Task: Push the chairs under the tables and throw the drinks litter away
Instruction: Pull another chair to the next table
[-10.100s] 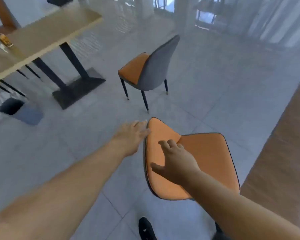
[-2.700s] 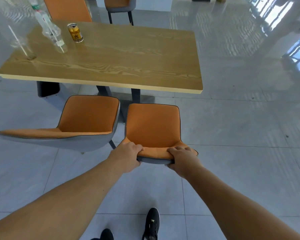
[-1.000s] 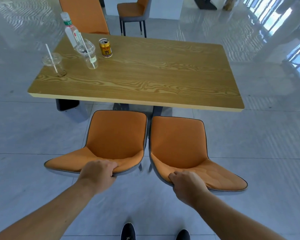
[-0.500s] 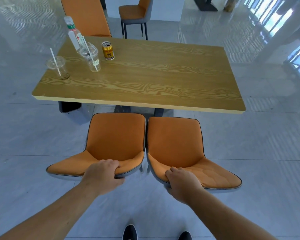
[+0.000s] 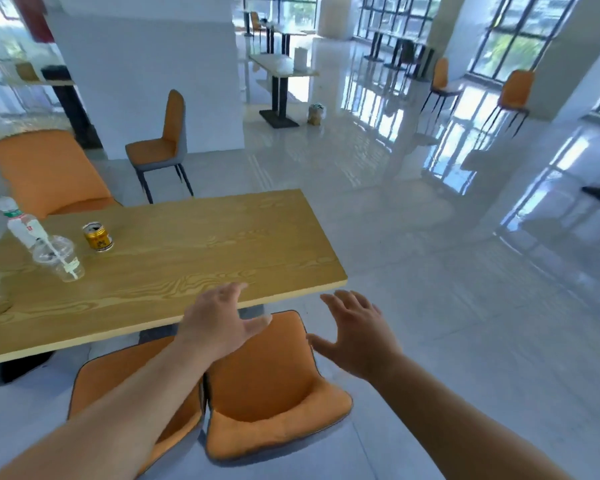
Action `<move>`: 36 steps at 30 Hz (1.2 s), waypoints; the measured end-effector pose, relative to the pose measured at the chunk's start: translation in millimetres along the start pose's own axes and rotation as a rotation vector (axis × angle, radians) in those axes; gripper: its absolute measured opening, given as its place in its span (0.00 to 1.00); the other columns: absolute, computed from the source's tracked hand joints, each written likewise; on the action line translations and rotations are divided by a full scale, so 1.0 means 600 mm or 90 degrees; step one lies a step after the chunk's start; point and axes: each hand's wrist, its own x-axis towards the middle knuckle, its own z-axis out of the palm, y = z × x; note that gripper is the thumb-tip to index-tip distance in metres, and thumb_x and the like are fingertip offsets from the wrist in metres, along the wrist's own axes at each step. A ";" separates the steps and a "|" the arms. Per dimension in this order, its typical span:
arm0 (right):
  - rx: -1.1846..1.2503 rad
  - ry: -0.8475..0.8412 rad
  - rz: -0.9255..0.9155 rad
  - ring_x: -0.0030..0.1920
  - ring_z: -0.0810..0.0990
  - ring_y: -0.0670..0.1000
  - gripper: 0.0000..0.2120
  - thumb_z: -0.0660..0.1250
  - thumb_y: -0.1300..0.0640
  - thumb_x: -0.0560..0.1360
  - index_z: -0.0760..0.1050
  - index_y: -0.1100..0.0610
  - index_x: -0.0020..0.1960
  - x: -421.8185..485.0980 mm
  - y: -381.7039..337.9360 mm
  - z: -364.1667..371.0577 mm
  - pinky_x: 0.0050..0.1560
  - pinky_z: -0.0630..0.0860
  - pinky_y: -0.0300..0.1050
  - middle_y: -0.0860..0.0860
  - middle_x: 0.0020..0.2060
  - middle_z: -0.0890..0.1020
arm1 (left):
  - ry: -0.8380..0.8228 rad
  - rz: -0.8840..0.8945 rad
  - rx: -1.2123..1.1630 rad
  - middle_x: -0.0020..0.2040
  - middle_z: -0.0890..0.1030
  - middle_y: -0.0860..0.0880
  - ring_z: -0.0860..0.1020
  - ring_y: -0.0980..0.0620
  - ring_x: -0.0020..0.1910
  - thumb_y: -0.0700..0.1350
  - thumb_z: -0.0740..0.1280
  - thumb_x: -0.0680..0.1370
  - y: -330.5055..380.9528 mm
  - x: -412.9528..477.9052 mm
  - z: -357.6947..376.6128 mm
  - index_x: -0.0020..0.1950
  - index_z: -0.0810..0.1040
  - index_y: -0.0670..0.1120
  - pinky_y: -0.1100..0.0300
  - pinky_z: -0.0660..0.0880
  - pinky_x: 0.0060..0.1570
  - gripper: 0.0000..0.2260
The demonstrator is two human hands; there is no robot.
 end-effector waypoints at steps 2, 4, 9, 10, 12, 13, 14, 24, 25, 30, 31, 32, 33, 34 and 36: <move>-0.022 0.039 0.008 0.75 0.65 0.56 0.43 0.55 0.23 0.73 0.64 0.50 0.78 -0.003 0.076 -0.066 0.74 0.64 0.57 0.52 0.74 0.71 | 0.033 0.043 0.004 0.79 0.65 0.53 0.64 0.47 0.76 0.79 0.58 0.70 0.102 0.034 -0.026 0.79 0.60 0.58 0.45 0.69 0.67 0.43; -0.050 0.063 0.014 0.75 0.64 0.57 0.43 0.57 0.23 0.72 0.63 0.48 0.79 -0.005 0.159 -0.131 0.75 0.62 0.57 0.51 0.75 0.70 | 0.070 0.074 0.001 0.79 0.65 0.53 0.64 0.47 0.76 0.78 0.60 0.71 0.208 0.064 -0.044 0.79 0.61 0.57 0.45 0.68 0.67 0.42; -0.081 0.108 0.049 0.78 0.60 0.56 0.45 0.56 0.22 0.71 0.61 0.46 0.80 -0.015 0.374 -0.282 0.77 0.58 0.57 0.49 0.77 0.67 | 0.126 0.115 0.002 0.77 0.67 0.52 0.65 0.46 0.73 0.74 0.63 0.71 0.457 0.130 -0.051 0.78 0.63 0.56 0.48 0.68 0.67 0.40; -0.083 0.112 0.060 0.78 0.60 0.56 0.44 0.56 0.22 0.71 0.60 0.45 0.80 -0.018 0.414 -0.305 0.77 0.58 0.57 0.49 0.77 0.67 | 0.123 0.119 -0.002 0.77 0.67 0.52 0.65 0.46 0.73 0.74 0.63 0.71 0.499 0.143 -0.048 0.78 0.63 0.56 0.48 0.68 0.67 0.40; -0.077 0.109 0.085 0.77 0.61 0.55 0.44 0.58 0.22 0.71 0.60 0.45 0.80 -0.020 0.490 -0.343 0.75 0.60 0.56 0.49 0.77 0.67 | 0.114 0.127 -0.007 0.76 0.68 0.52 0.65 0.46 0.73 0.74 0.64 0.70 0.572 0.169 -0.040 0.77 0.63 0.56 0.48 0.68 0.67 0.40; -0.073 0.102 0.095 0.77 0.62 0.55 0.44 0.59 0.23 0.71 0.60 0.45 0.80 -0.018 0.524 -0.358 0.75 0.61 0.55 0.49 0.77 0.67 | 0.112 0.129 -0.003 0.76 0.68 0.52 0.66 0.46 0.73 0.74 0.64 0.70 0.603 0.184 -0.038 0.77 0.63 0.56 0.48 0.68 0.67 0.40; -0.070 0.097 0.103 0.76 0.63 0.55 0.44 0.60 0.23 0.71 0.60 0.45 0.79 -0.015 0.555 -0.370 0.74 0.63 0.55 0.49 0.76 0.68 | 0.113 0.131 0.003 0.76 0.68 0.52 0.66 0.46 0.73 0.74 0.64 0.70 0.632 0.200 -0.036 0.77 0.63 0.56 0.48 0.68 0.67 0.40; -0.057 0.155 0.090 0.75 0.65 0.55 0.42 0.61 0.25 0.72 0.62 0.47 0.79 0.161 0.768 -0.415 0.72 0.65 0.55 0.51 0.75 0.70 | 0.141 0.173 0.043 0.77 0.67 0.50 0.65 0.46 0.73 0.75 0.64 0.69 0.819 0.440 -0.028 0.78 0.63 0.55 0.47 0.67 0.69 0.42; -0.067 0.162 0.083 0.75 0.65 0.56 0.42 0.61 0.25 0.73 0.62 0.47 0.79 0.193 0.787 -0.416 0.73 0.65 0.55 0.51 0.75 0.70 | 0.151 0.184 0.054 0.77 0.68 0.51 0.66 0.46 0.73 0.75 0.63 0.69 0.831 0.477 -0.027 0.77 0.64 0.55 0.47 0.67 0.68 0.42; -0.101 0.166 0.069 0.75 0.64 0.55 0.42 0.56 0.24 0.72 0.62 0.46 0.79 0.364 0.889 -0.435 0.74 0.63 0.55 0.51 0.75 0.70 | 0.167 0.226 0.068 0.76 0.69 0.51 0.66 0.46 0.73 0.77 0.59 0.68 0.887 0.679 -0.025 0.76 0.64 0.55 0.46 0.66 0.69 0.42; -0.100 0.157 0.073 0.75 0.65 0.55 0.42 0.57 0.24 0.72 0.62 0.46 0.78 0.395 0.912 -0.442 0.74 0.64 0.55 0.50 0.75 0.70 | 0.161 0.230 0.062 0.76 0.69 0.51 0.66 0.46 0.73 0.77 0.58 0.68 0.899 0.718 -0.027 0.76 0.64 0.55 0.46 0.66 0.69 0.42; -0.100 0.147 0.078 0.75 0.65 0.55 0.41 0.58 0.24 0.72 0.63 0.47 0.78 0.424 0.935 -0.450 0.74 0.64 0.55 0.50 0.75 0.70 | 0.152 0.233 0.056 0.76 0.69 0.51 0.66 0.47 0.73 0.77 0.59 0.68 0.913 0.755 -0.030 0.76 0.64 0.55 0.46 0.66 0.69 0.42; -0.105 0.137 0.081 0.74 0.65 0.55 0.40 0.58 0.25 0.73 0.63 0.46 0.78 0.454 0.959 -0.458 0.73 0.64 0.54 0.50 0.74 0.70 | 0.145 0.236 0.053 0.76 0.69 0.51 0.66 0.47 0.73 0.76 0.59 0.69 0.927 0.793 -0.034 0.76 0.65 0.55 0.47 0.67 0.68 0.41; -0.114 0.129 0.081 0.74 0.66 0.55 0.40 0.59 0.25 0.73 0.63 0.46 0.77 0.483 0.984 -0.467 0.72 0.64 0.53 0.50 0.74 0.71 | 0.140 0.239 0.052 0.76 0.69 0.51 0.66 0.47 0.73 0.76 0.60 0.69 0.941 0.831 -0.039 0.76 0.65 0.55 0.47 0.67 0.68 0.41; -0.124 0.127 0.080 0.73 0.67 0.54 0.38 0.60 0.26 0.73 0.64 0.47 0.76 0.543 1.033 -0.486 0.71 0.65 0.53 0.49 0.72 0.72 | 0.138 0.244 0.051 0.75 0.70 0.51 0.67 0.47 0.72 0.75 0.62 0.70 0.969 0.906 -0.050 0.76 0.66 0.55 0.48 0.69 0.67 0.39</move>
